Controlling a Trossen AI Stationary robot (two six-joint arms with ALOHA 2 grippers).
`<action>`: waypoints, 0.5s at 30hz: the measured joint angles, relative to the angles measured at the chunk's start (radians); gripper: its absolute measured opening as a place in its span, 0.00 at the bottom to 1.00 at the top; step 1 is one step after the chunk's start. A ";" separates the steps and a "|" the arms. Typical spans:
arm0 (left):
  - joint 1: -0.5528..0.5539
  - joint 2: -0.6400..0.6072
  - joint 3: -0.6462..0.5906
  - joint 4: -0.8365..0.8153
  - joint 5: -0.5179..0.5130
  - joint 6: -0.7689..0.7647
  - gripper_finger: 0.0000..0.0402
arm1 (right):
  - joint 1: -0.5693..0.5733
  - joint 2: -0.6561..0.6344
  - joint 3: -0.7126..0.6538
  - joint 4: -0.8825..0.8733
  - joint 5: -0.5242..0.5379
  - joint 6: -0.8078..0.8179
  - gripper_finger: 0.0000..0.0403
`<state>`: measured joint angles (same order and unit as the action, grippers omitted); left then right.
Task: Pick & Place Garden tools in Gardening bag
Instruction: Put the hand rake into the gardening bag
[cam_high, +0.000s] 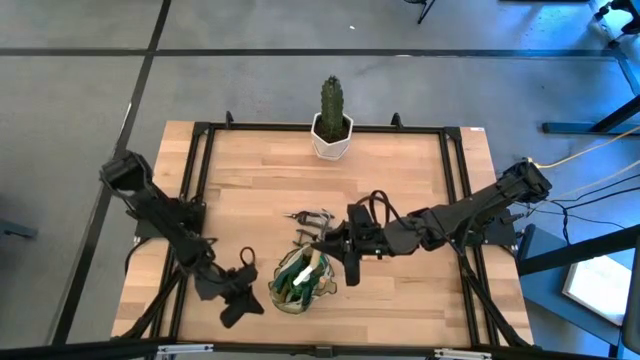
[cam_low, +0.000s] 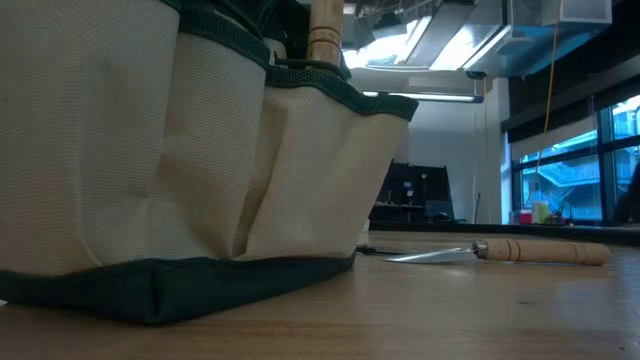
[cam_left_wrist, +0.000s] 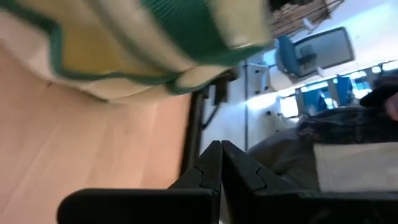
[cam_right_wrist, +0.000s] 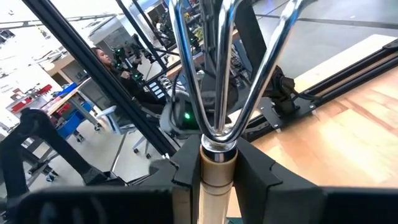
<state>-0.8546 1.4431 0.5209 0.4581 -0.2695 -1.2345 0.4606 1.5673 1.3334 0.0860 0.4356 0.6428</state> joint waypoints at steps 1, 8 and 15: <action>0.000 0.022 0.000 0.002 0.001 -0.013 0.00 | 0.005 0.000 0.000 0.000 0.006 0.000 0.17; 0.029 0.134 0.000 0.075 0.066 -0.014 0.00 | 0.028 0.000 0.000 0.001 0.057 0.004 0.17; 0.131 0.197 0.000 0.200 0.106 0.081 0.00 | 0.051 0.000 0.000 0.000 0.097 0.004 0.17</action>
<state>-0.7234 1.6400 0.5209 0.6578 -0.1633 -1.1537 0.5111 1.5677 1.3334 0.0864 0.5323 0.6468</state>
